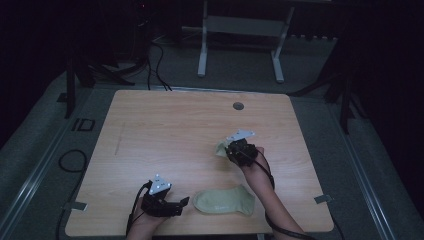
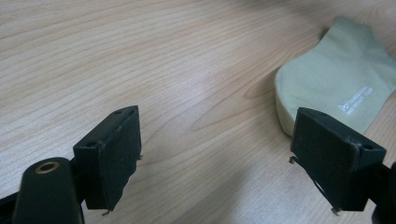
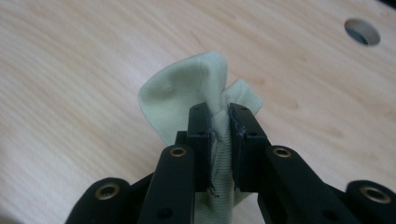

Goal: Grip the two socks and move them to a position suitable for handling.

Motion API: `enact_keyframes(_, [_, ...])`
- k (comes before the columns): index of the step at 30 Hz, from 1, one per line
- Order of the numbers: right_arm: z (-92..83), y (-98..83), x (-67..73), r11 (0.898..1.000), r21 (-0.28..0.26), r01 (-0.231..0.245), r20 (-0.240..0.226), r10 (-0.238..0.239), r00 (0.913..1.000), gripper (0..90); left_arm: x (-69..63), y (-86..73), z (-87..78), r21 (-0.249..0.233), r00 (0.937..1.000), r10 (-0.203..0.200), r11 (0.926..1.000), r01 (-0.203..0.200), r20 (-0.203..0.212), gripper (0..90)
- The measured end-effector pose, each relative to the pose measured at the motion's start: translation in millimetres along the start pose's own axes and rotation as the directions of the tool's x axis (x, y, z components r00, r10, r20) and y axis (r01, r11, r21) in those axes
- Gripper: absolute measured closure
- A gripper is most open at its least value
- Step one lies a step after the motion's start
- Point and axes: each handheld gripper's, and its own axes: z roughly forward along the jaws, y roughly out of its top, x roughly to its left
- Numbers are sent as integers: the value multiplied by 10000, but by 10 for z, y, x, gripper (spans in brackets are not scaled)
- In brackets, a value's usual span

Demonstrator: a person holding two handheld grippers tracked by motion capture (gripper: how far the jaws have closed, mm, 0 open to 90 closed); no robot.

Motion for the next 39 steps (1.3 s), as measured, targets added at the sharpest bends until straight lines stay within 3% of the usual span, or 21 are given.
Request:
enact_keyframes(6, [148, -188, 109, 9994, 275, -193, 207, 187, 9996, 795, -15, 9, 28, 7, 9996, 120, 9999, -120, 259, 165])
enact_keyframes(11, [318, -237, 201, 9973, 688, -269, -149, 280, 9995, 777, -4, 7, 43, 127, 9993, 171, 9998, -175, 323, 166])
enact_keyframes(14, [400, -283, 245, 9950, 993, -112, -459, 158, 9988, 679, 2, 31, 22, 39, 9991, 161, 9999, -162, 385, 166])
enact_keyframes(17, [371, -279, 240, 9949, 998, -165, -643, 230, 9977, 652, 14, 89, 16, -47, 9986, 115, 9999, -113, 508, 167])
enact_keyframes(18, [309, -257, 203, 9958, 870, -282, -872, 358, 9955, 636, 15, 103, 15, -14, 9987, 108, 9999, -108, 503, 166])
enact_keyframes(21, [187, -214, 130, 9979, 590, -254, -981, 311, 9947, 634, 2, 186, 26, 75, 9984, 228, 9997, -232, 527, 166])
enact_keyframes(24, [34, -166, 17, 9989, 330, -322, -1067, 356, 9936, 616, -4, 278, 53, 59, 9963, 257, 9996, -263, 817, 166])
enact_keyframes(28, [-88, -128, -88, 9994, 147, -325, -1179, 340, 9924, 616, 9, 434, 165, 158, 9946, 482, 9986, -498, 920, 170])
enact_keyframes(30, [-89, -130, -145, 9984, 139, -542, -1236, 555, 9908, 631, 21, 530, 239, 194, 9934, 553, 9982, -575, 1007, 178])
enact_keyframes(36, [52, -157, -200, 9960, 265, -856, -1294, 883, 9877, 645, 31, 830, 526, 328, 9892, 1086, 9931, -1123, 984, 243])
enact_keyframes(37, [88, -157, -194, 9955, 342, -880, -1299, 917, 9873, 645, 26, 870, 590, 452, 9895, 1202, 9912, -1241, 799, 281])
enact_keyframes(39, [167, -166, -183, 9957, 526, -768, -1252, 829, 9887, 646, 39, 931, 719, 608, 9910, 1076, 9918, -1126, 801, 314])
